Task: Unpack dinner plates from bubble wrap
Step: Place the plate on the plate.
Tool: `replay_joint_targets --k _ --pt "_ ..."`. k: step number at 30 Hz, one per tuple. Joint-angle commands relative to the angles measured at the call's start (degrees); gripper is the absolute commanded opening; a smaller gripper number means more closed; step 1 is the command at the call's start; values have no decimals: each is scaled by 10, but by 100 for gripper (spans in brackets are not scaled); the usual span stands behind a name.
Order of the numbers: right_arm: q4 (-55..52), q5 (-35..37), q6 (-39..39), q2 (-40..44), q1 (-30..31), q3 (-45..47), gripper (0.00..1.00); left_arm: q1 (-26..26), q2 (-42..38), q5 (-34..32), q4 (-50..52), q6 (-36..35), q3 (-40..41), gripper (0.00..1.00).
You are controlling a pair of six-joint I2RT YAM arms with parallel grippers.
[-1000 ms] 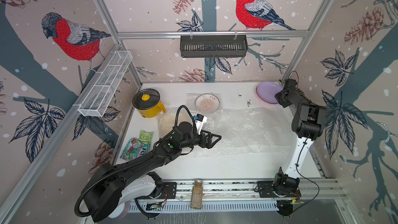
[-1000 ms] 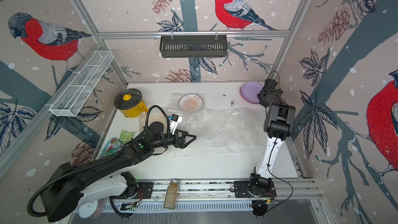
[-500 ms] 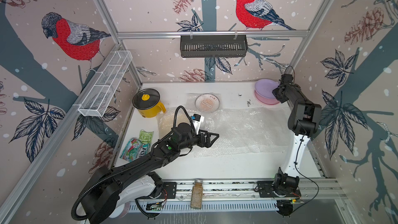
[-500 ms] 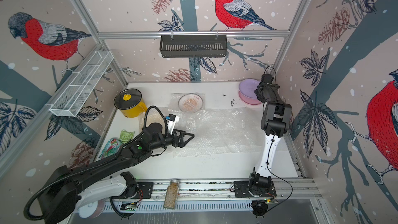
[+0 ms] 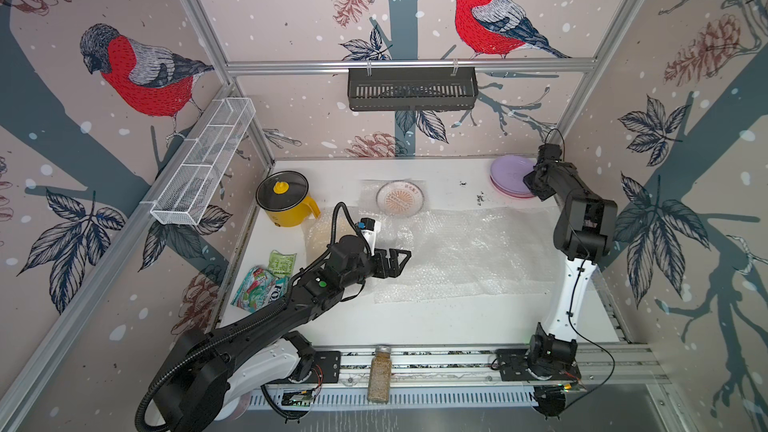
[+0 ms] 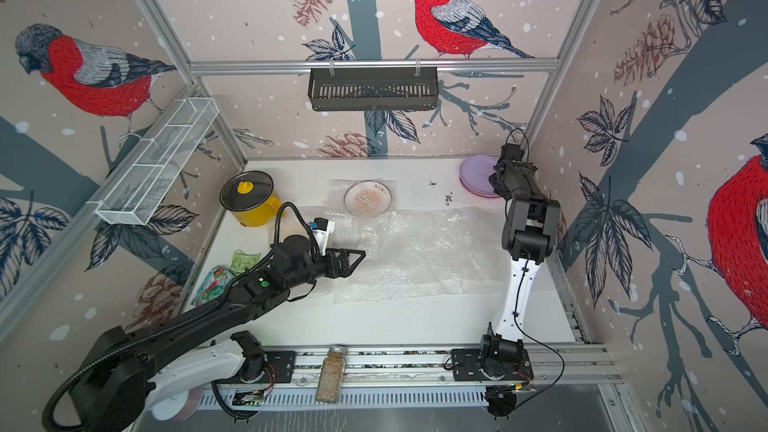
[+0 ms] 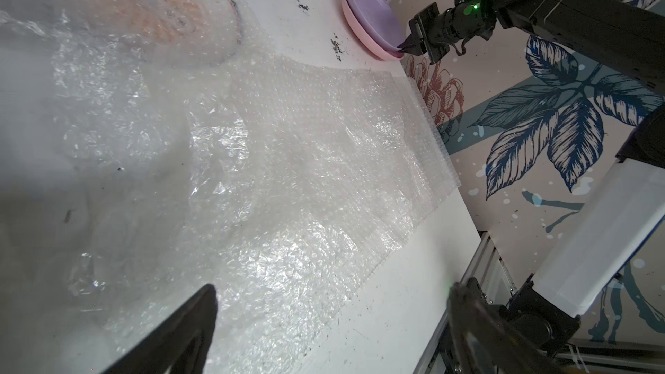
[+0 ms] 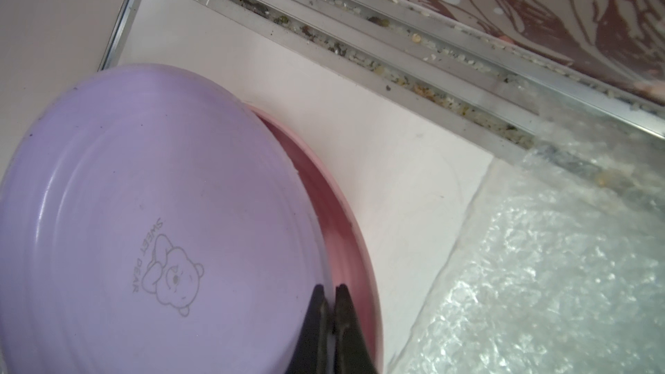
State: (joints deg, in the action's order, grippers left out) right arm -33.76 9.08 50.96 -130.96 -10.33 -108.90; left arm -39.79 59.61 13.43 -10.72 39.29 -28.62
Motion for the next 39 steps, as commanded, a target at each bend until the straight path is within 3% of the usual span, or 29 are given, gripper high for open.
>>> replay_joint_targets --k 1,11,14,20,29,34,39 --pt "-29 21 -4 -2 2 -2 7 4 2 -14 10 6 -2 98" --pt "-33 45 -1 34 6 30 9 7 7 -16 11 11 9 98" --pt "-33 42 -3 38 6 33 21 8 4 -23 17 13 13 98" --pt "-6 17 -15 65 6 61 36 13 -13 -34 36 12 5 98" --pt "90 -28 -45 179 24 182 77 21 -70 -49 105 34 -18 98" --pt "145 -51 -65 249 51 264 99 21 -143 -137 183 87 -6 98" --pt "192 -55 -91 337 98 345 99 33 -208 -277 295 118 -3 98"
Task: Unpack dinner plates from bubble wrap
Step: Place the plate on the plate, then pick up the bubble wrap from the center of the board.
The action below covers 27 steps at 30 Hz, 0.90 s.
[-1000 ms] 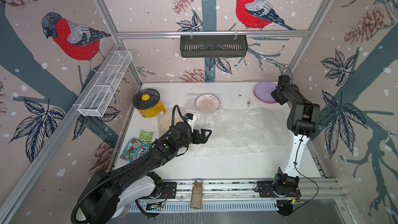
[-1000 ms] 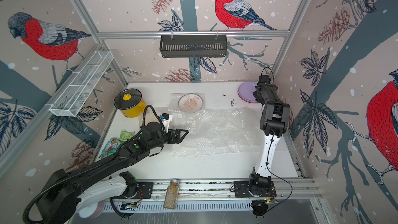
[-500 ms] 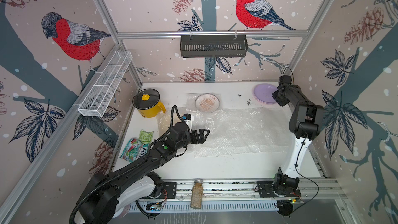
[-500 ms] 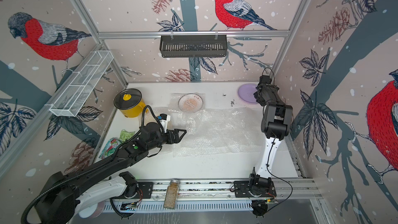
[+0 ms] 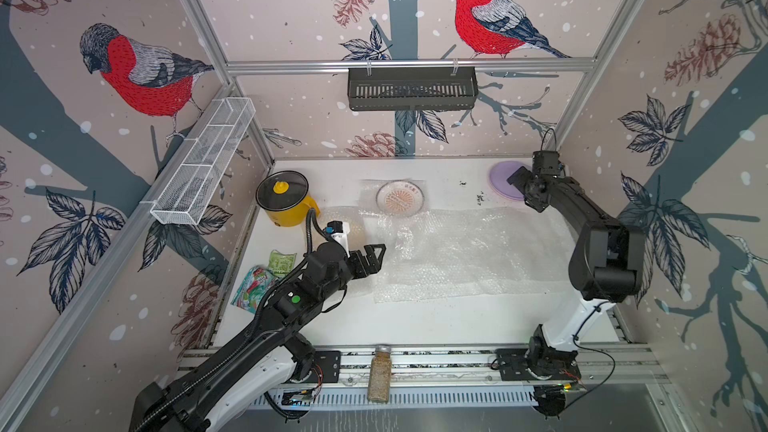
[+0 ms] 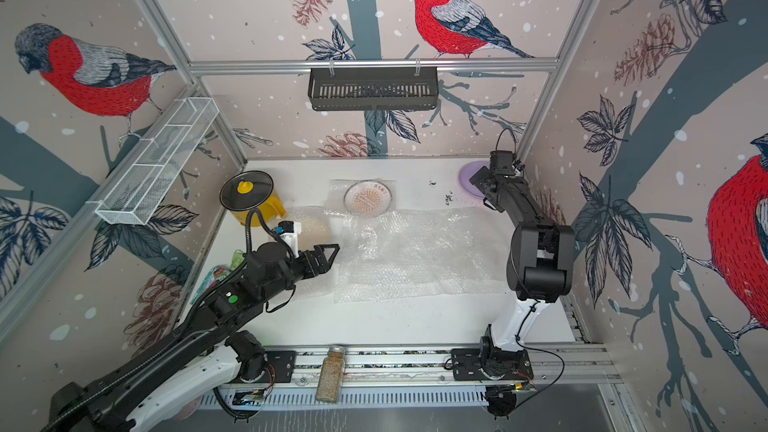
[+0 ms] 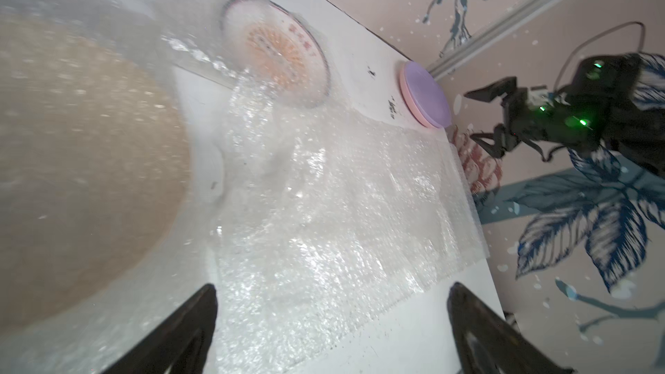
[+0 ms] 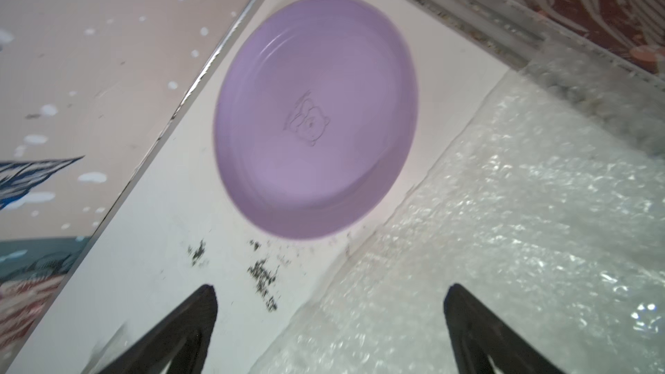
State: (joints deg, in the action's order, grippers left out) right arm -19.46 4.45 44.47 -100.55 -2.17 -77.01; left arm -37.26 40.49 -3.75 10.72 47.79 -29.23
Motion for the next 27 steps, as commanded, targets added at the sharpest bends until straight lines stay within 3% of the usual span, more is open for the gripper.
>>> replay_joint_targets --k 1,7,14,19,27 --pt "55 -13 -31 53 26 44 99 20 -23 -111 86 32 6 98" --pt "105 -51 -52 213 84 203 99 155 17 -91 69 10 18 98" --pt "128 -98 -74 359 136 346 99 301 102 -67 -50 4 63 98" --pt "154 -114 -88 405 143 400 99 343 173 -60 -113 -4 71 97" --pt "208 -177 -101 390 145 440 99 364 225 -32 -172 -22 81 80"
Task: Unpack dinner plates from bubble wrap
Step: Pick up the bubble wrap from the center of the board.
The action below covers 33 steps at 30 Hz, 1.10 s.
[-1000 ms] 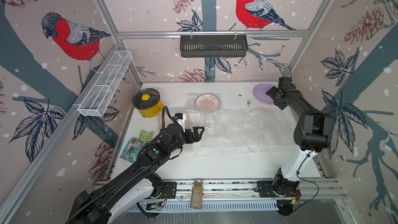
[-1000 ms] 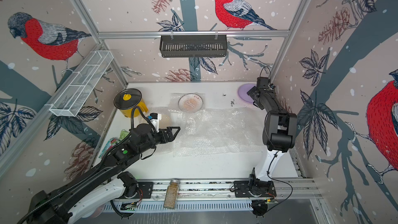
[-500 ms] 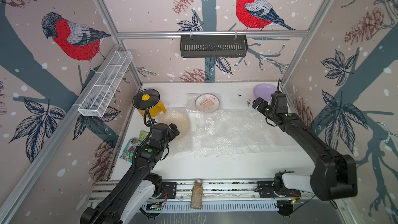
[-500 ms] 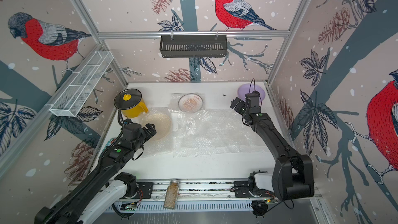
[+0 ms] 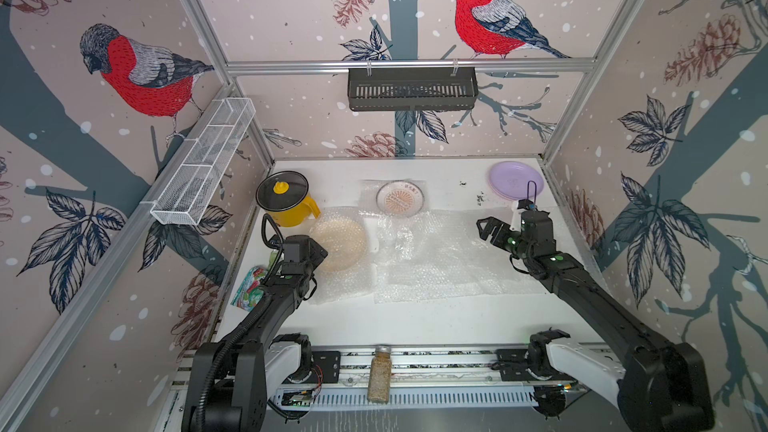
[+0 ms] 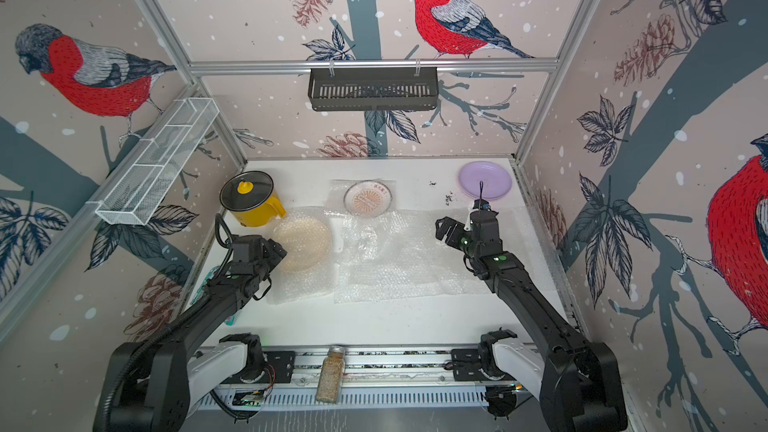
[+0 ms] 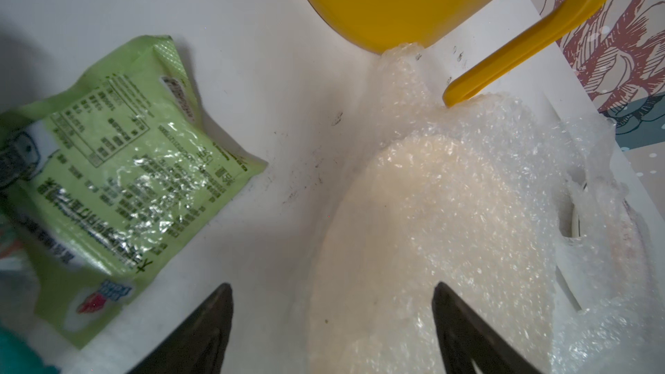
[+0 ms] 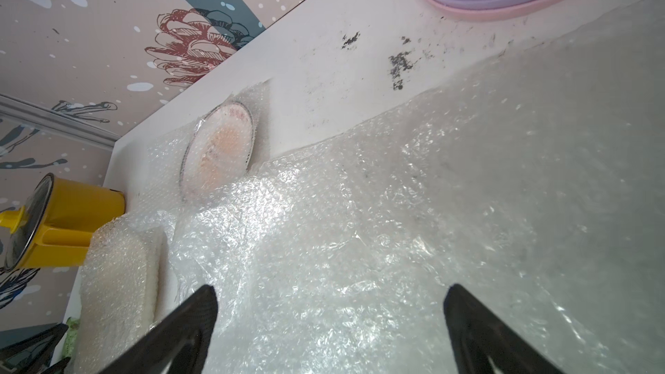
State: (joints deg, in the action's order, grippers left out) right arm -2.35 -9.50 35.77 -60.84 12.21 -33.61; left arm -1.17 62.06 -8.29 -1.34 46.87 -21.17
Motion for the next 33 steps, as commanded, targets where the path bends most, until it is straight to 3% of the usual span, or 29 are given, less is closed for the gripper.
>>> replay_joint_targets --k 1,6,12,19,24,28,33 --pt "39 -46 -15 -9 2 10 99 3 14 13 -52 -15 2 77" --pt "57 -59 -12 -2 4 30 99 5 27 42 -81 -19 21 63" --pt "69 -38 -12 4 4 48 99 4 80 60 -103 -16 20 60" --pt "76 -27 -11 -8 3 55 99 5 111 79 -69 -6 -6 31" --pt "86 -27 -10 -16 4 60 99 5 96 114 -45 1 -19 11" --pt "82 -15 -14 -20 4 61 99 5 64 136 -22 13 -21 1" --pt "84 -3 -11 -23 4 64 99 4 -15 149 18 19 -18 0"
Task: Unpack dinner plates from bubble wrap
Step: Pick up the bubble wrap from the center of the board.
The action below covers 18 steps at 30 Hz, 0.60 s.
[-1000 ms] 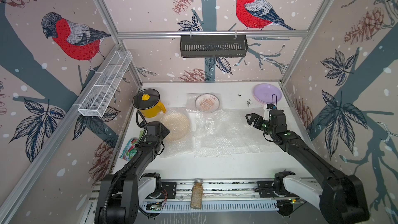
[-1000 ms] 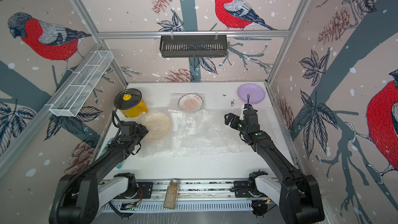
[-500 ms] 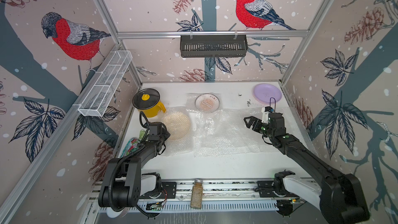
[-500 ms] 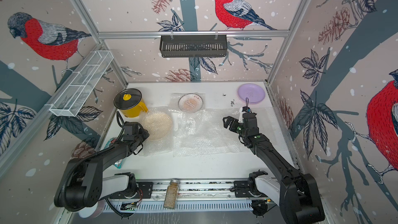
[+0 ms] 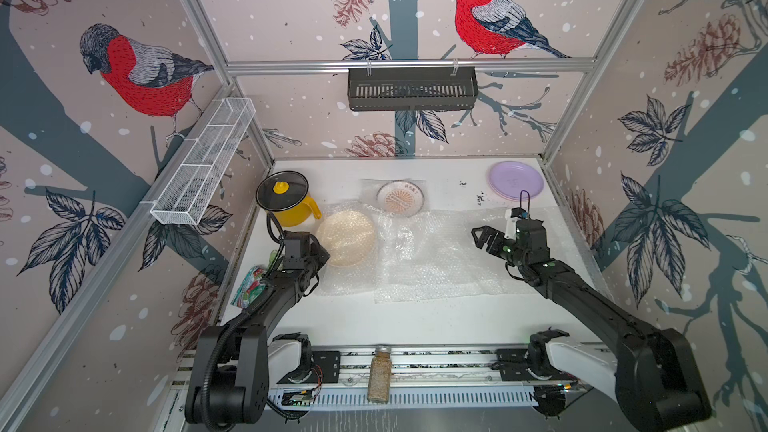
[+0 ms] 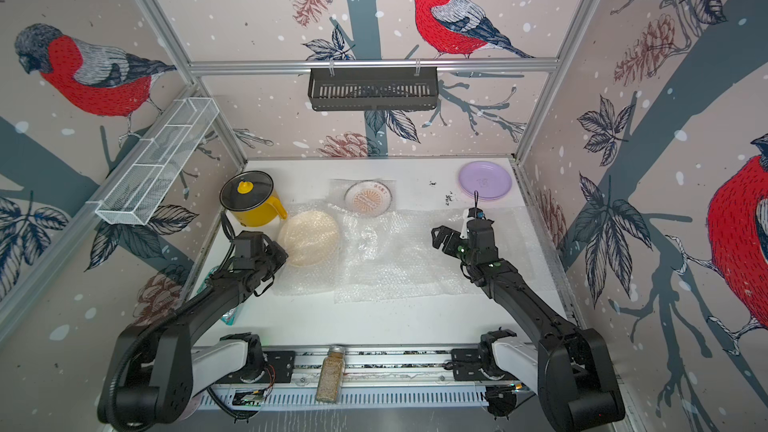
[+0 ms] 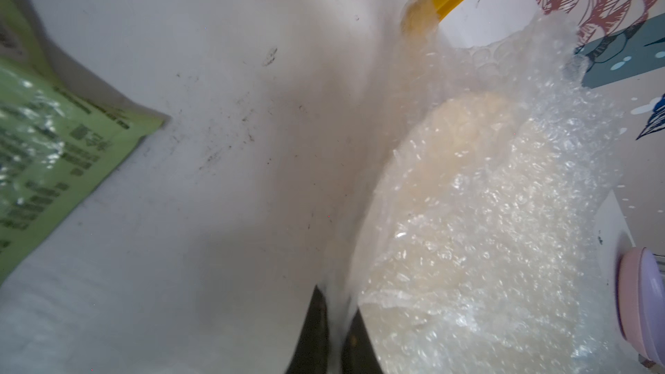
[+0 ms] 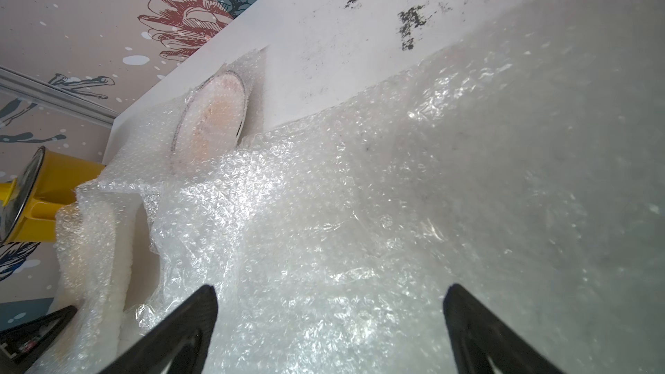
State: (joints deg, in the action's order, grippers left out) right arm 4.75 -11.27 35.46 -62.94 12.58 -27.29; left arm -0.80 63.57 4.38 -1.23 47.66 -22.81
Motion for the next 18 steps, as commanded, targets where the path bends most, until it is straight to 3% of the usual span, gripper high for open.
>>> replay_joint_targets --k 1,9,13,16,18 --pt "16 14 -6 -4 1 2 99 1 -44 35 21 10 -2 0" --pt "6 39 4 -27 -4 -1 99 0 -208 67 91 6 -15 0" --pt "-12 48 9 -23 -19 -7 99 -6 -245 116 91 1 -44 0" --pt "-23 54 19 -18 -41 -5 99 -71 -205 127 100 7 -102 0" --pt "-19 18 23 -19 -74 1 99 -167 -168 84 71 30 -124 0"
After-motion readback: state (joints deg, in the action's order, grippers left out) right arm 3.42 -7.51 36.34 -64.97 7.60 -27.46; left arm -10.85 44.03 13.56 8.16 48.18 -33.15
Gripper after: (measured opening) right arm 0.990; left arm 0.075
